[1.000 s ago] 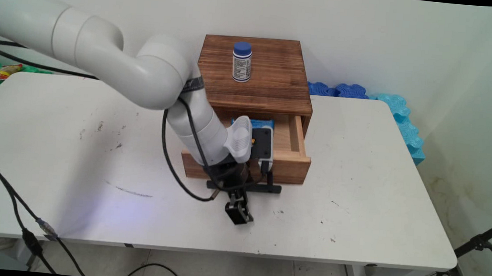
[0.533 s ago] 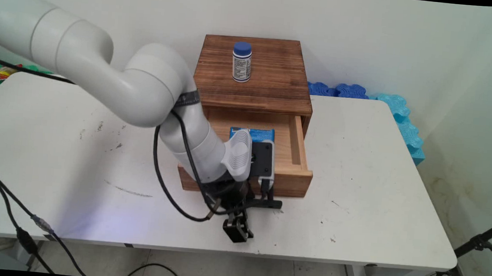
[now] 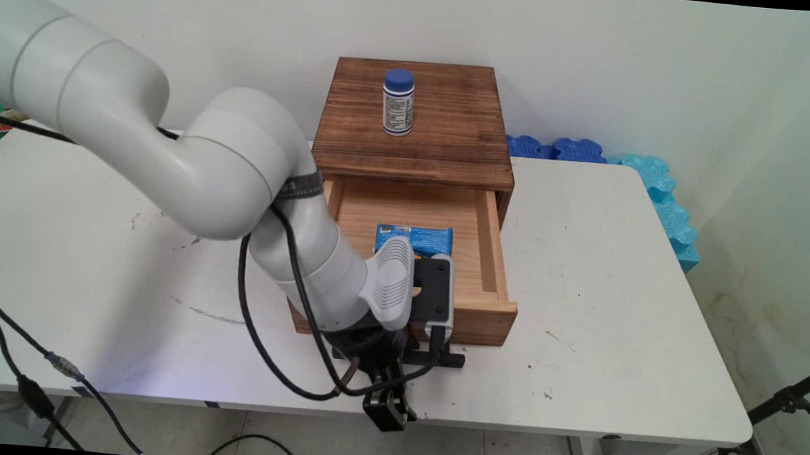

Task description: Open the drawer

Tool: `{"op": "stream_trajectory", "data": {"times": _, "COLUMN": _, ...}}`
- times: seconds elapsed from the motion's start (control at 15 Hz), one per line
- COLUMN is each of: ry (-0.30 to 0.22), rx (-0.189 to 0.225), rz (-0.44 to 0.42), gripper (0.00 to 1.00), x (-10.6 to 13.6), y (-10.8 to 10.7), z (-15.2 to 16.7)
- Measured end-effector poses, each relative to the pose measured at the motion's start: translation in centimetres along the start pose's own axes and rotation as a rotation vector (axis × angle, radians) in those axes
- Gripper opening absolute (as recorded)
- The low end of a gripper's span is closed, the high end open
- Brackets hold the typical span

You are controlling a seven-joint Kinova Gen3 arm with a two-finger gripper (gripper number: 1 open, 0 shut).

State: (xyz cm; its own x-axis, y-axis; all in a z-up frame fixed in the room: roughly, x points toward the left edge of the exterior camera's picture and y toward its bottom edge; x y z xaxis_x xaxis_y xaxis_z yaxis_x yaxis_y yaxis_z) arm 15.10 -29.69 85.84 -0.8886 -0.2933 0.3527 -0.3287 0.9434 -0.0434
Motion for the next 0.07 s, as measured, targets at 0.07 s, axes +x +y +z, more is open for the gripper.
{"op": "stream_trajectory", "data": {"times": 0.07, "ry": -0.001, "rx": -0.002, "rz": -0.001, "gripper": 1.00, "x": 0.00, "y": 0.35, "z": -0.09}}
